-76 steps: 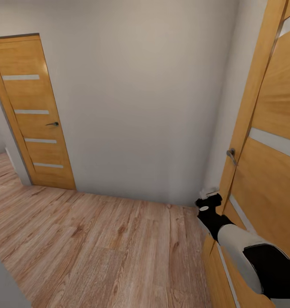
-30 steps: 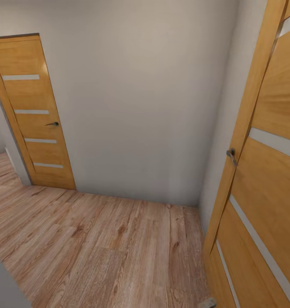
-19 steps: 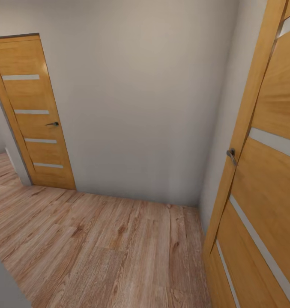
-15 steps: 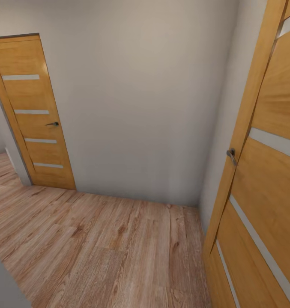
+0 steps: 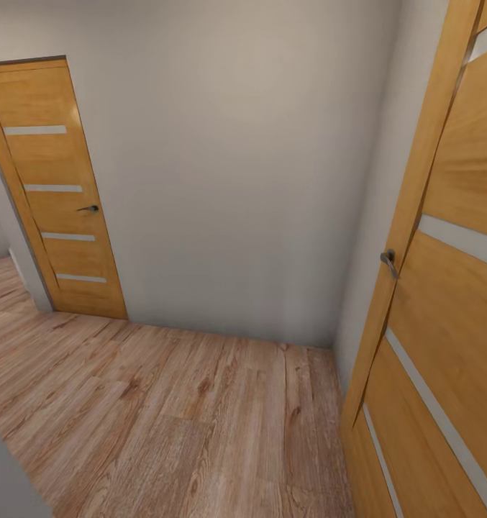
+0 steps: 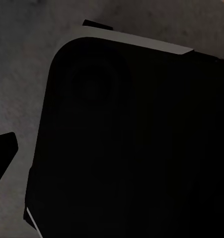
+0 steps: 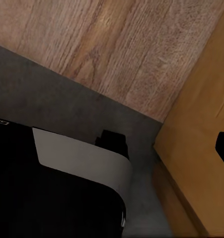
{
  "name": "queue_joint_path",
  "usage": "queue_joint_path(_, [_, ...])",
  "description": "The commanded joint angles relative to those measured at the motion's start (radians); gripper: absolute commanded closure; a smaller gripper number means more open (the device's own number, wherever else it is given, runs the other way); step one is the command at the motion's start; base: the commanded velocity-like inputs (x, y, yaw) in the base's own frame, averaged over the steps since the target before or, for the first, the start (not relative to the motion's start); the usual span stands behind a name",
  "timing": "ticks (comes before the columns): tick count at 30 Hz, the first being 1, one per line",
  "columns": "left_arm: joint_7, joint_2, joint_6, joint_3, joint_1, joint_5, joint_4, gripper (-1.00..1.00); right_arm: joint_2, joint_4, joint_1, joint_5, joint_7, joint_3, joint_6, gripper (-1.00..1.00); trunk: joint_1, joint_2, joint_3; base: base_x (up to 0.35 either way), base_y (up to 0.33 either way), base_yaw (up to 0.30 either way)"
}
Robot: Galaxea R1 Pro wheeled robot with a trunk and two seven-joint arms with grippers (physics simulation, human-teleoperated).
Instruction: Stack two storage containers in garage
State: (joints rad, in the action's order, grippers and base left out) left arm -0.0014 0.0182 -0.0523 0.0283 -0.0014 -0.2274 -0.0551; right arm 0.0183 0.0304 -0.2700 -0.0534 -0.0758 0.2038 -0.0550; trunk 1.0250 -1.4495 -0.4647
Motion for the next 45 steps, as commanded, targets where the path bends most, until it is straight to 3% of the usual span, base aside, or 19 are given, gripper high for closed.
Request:
queue_joint_path(1, [0.000,0.000,-0.002,0.002,0.000,-0.004,0.000,-1.00,0.002,0.003,0.001,-0.006,-0.002,0.001,-0.007,-1.00,0.000,-0.001,-0.001,0.000,0.000,0.000])
queue_joint_path(24, [0.000,0.000,-0.002,0.002,0.000,-0.006,0.000,-1.00,0.005,0.003,0.005,-0.006,-0.002,0.002,-0.008,-1.00,0.000,-0.001,-0.001,0.001,-0.039,0.000])
queue_joint_path(45, [0.000,0.000,-0.001,0.002,0.000,-0.006,0.000,-1.00,0.005,0.003,0.005,-0.006,-0.002,0.002,-0.008,-1.00,0.000,-0.001,-0.001,0.294,0.000,0.000])
